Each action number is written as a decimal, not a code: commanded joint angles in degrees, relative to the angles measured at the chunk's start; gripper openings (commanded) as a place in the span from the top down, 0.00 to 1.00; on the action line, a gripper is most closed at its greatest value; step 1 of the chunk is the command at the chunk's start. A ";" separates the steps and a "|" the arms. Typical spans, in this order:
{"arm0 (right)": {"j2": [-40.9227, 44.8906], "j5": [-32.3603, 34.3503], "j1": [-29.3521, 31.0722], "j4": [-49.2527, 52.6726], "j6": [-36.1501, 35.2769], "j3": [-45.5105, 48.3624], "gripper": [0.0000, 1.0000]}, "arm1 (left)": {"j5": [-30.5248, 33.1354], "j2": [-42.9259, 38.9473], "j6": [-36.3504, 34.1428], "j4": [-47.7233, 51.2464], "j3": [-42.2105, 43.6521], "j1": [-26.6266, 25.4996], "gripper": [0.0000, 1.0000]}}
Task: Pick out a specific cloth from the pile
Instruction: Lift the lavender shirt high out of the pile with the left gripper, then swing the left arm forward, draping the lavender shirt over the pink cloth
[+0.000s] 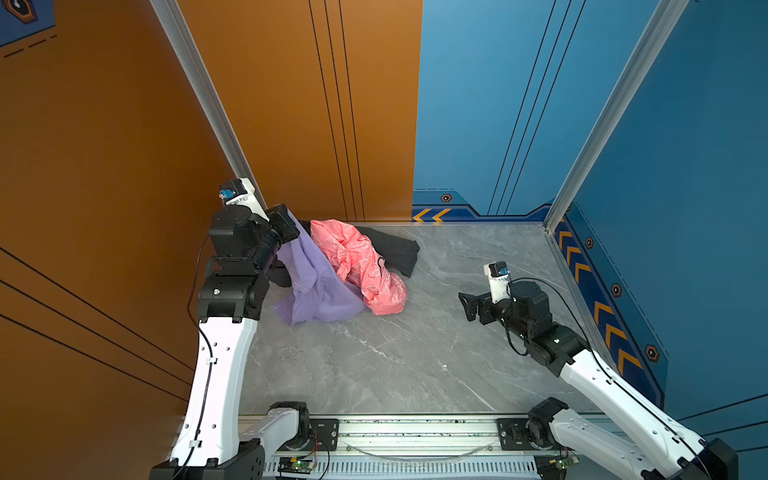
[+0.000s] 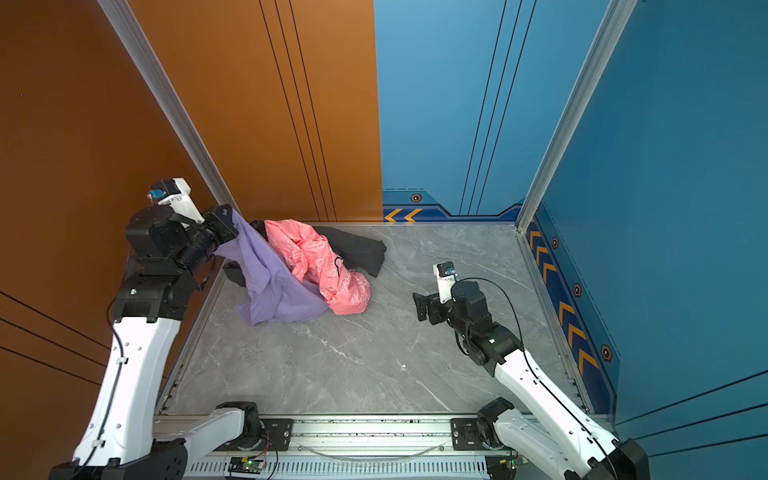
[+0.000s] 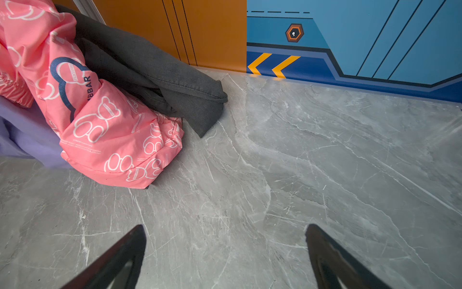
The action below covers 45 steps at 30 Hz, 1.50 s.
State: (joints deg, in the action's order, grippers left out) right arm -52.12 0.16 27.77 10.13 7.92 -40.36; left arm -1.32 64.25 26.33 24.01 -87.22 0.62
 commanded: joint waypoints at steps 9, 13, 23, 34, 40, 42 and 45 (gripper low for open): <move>-1.14 -1.29 0.84 2.17 -0.06 -2.00 0.00 | -4.25 3.00 -5.08 -4.34 -16.55 1.44 1.00; -1.50 -1.39 1.19 2.72 -0.34 -2.12 0.00 | -4.69 5.27 -6.00 -4.30 -21.71 1.54 1.00; -2.36 -1.75 1.84 3.49 -0.43 -2.40 0.00 | -11.69 14.16 -2.26 -4.24 -34.50 0.85 1.00; -4.48 -1.45 4.26 3.31 0.02 -4.71 0.00 | -18.14 25.27 -3.69 -4.30 -46.03 -7.84 1.00; -4.58 -1.68 5.19 2.69 1.18 -7.15 0.00 | -22.98 29.42 -6.99 -4.30 -46.29 -14.68 1.00; -4.08 -1.04 5.28 2.65 1.34 -7.94 0.00 | -24.41 30.22 -7.55 -4.25 -43.66 -17.48 1.00; -2.31 1.25 5.21 2.68 1.01 -8.67 0.00 | -27.12 31.28 -8.80 -4.23 -38.25 -21.71 1.00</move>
State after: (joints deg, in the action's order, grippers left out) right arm -56.31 -0.67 32.69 12.47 8.36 -47.11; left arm -23.09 94.17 20.08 22.22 -128.81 -18.04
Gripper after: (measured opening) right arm 0.999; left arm 0.047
